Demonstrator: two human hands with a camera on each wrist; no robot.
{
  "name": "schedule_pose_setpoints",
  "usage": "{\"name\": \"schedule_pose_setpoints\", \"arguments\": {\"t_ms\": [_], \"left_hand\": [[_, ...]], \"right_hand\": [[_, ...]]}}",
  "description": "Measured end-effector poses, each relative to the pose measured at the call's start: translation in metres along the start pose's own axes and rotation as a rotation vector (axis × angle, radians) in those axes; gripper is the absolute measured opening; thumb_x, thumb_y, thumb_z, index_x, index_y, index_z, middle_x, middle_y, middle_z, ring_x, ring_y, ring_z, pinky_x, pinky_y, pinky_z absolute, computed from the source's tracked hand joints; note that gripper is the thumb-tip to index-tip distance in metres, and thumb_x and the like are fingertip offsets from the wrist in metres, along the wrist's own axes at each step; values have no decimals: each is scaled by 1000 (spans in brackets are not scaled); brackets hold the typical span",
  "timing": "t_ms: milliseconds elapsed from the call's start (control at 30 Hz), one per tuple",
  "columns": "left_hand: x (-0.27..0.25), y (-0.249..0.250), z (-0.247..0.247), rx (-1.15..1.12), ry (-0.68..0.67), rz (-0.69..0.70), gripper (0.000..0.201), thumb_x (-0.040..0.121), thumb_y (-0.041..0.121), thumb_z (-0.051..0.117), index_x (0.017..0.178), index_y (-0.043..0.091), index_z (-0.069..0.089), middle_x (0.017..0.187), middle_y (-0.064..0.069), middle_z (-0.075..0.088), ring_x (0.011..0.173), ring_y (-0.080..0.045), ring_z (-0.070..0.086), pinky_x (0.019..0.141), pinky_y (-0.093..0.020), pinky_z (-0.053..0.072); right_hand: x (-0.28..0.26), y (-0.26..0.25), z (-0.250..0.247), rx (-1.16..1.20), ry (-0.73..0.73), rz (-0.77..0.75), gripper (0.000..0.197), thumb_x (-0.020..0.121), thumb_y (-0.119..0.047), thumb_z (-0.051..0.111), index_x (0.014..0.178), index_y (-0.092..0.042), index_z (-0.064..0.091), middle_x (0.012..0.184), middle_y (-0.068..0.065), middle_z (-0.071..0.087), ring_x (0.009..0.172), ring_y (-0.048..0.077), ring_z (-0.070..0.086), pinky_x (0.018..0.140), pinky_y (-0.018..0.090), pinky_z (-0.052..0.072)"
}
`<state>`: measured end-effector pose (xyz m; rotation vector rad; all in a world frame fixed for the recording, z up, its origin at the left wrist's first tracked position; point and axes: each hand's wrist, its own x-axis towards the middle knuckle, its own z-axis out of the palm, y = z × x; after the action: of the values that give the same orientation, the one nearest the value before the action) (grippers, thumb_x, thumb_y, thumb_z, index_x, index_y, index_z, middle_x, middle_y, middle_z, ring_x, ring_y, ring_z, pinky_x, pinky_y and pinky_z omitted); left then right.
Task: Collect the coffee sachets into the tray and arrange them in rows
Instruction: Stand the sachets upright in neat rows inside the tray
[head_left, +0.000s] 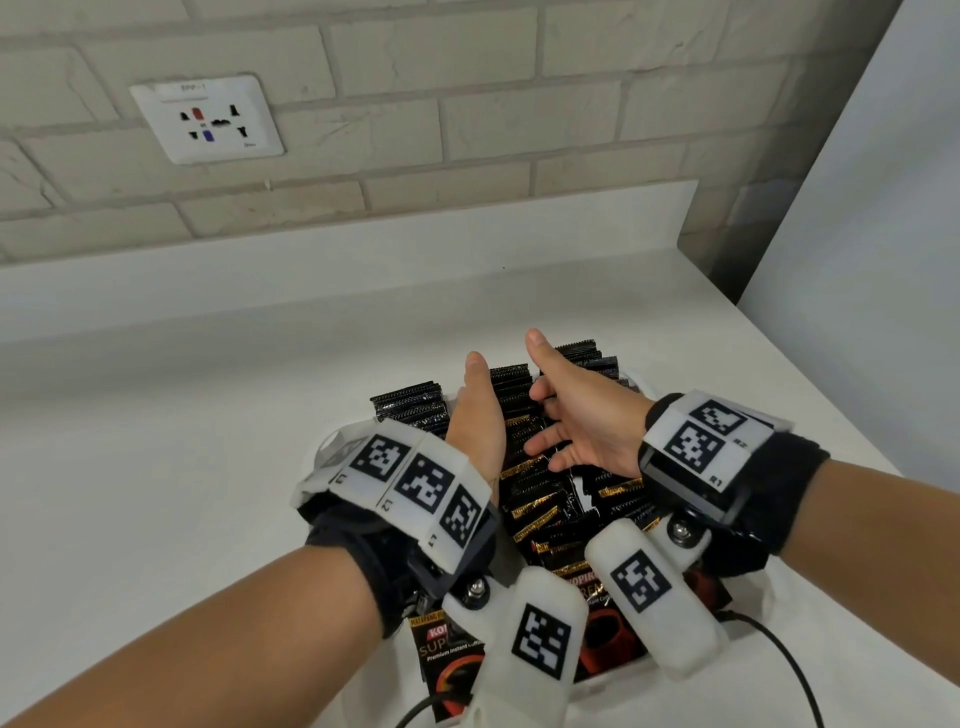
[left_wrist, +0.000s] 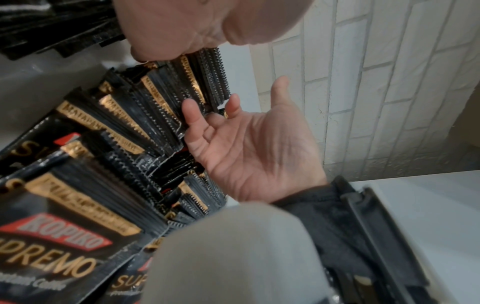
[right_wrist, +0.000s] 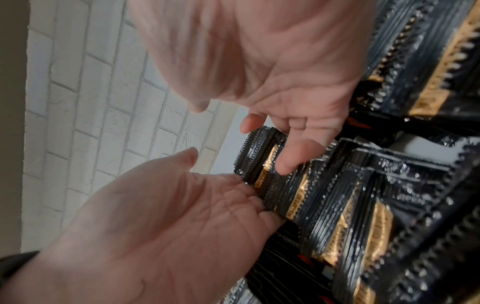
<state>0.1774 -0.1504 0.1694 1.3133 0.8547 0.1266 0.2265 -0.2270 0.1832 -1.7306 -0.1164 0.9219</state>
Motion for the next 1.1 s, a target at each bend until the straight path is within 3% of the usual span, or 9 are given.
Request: {"name": "schedule_pose_setpoints", "arguments": {"t_ms": [133, 267, 433, 533, 700, 833, 933, 1000, 1100], "left_hand": [[2, -1, -1, 13, 14, -3, 64, 97, 51, 23, 149, 13, 15, 156, -9, 14, 144, -21, 12, 117, -39, 11], [4, -2, -1, 46, 38, -8, 65, 97, 51, 22, 149, 12, 13, 156, -11, 13, 144, -23, 13, 117, -41, 11], [5, -3, 0, 37, 32, -17, 67, 97, 52, 23, 149, 12, 11, 156, -10, 13, 144, -24, 12, 117, -42, 11], [0, -3, 2, 20, 22, -27, 73, 95, 56, 25, 150, 12, 8, 156, -12, 12, 144, -26, 12, 117, -45, 11], [-1, -3, 5, 40, 28, -1, 121, 45, 82, 27, 146, 16, 26, 149, -14, 33, 135, -33, 34, 110, -52, 26], [-20, 1, 9, 96, -10, 100, 76, 90, 60, 24, 149, 14, 11, 156, -8, 12, 143, -25, 13, 116, -48, 13], [-27, 0, 8, 158, -38, 163, 69, 94, 56, 24, 149, 17, 9, 157, -4, 9, 144, -20, 9, 116, -48, 10], [-42, 6, 2, 222, -99, 208, 65, 95, 52, 28, 149, 19, 13, 157, 1, 13, 143, -15, 10, 115, -38, 11], [-69, 13, -17, 254, -243, 329, 49, 94, 41, 43, 141, 28, 36, 147, 12, 36, 135, -6, 30, 105, -24, 21]], "right_hand": [[1, 0, 2, 2, -18, 8, 48, 85, -68, 27, 79, -22, 40, 97, -4, 43, 68, 17, 53, 49, 24, 42], [0, 1, 4, -13, -33, 6, 49, 85, -69, 27, 79, -22, 40, 92, -4, 42, 67, 16, 53, 48, 24, 41], [-7, -5, -5, -81, -52, -22, 51, 85, -68, 26, 82, -20, 43, 136, 10, 40, 70, 18, 55, 50, 25, 42], [-20, -10, -13, -119, -48, -60, 51, 87, -65, 26, 90, -18, 45, 136, 15, 39, 77, 20, 58, 52, 25, 44], [-49, -14, -33, -220, -86, -148, 39, 91, -50, 36, 111, -17, 42, 123, 8, 50, 69, 14, 55, 51, 21, 45], [-71, 1, -48, -515, -102, -198, 15, 90, -30, 52, 102, -25, 46, 101, 0, 65, 69, 9, 58, 59, 23, 47], [-80, 18, -54, -797, -157, -238, 23, 88, -22, 59, 104, -32, 44, 96, -9, 65, 64, -6, 56, 63, 12, 45], [-82, 25, -53, -999, -153, -288, 34, 87, -22, 62, 110, -35, 42, 106, -14, 59, 65, -9, 52, 62, 9, 41], [-80, 30, -44, -1256, -141, -383, 53, 82, -31, 67, 126, -32, 37, 119, -11, 53, 96, 3, 45, 82, 21, 41]]}}
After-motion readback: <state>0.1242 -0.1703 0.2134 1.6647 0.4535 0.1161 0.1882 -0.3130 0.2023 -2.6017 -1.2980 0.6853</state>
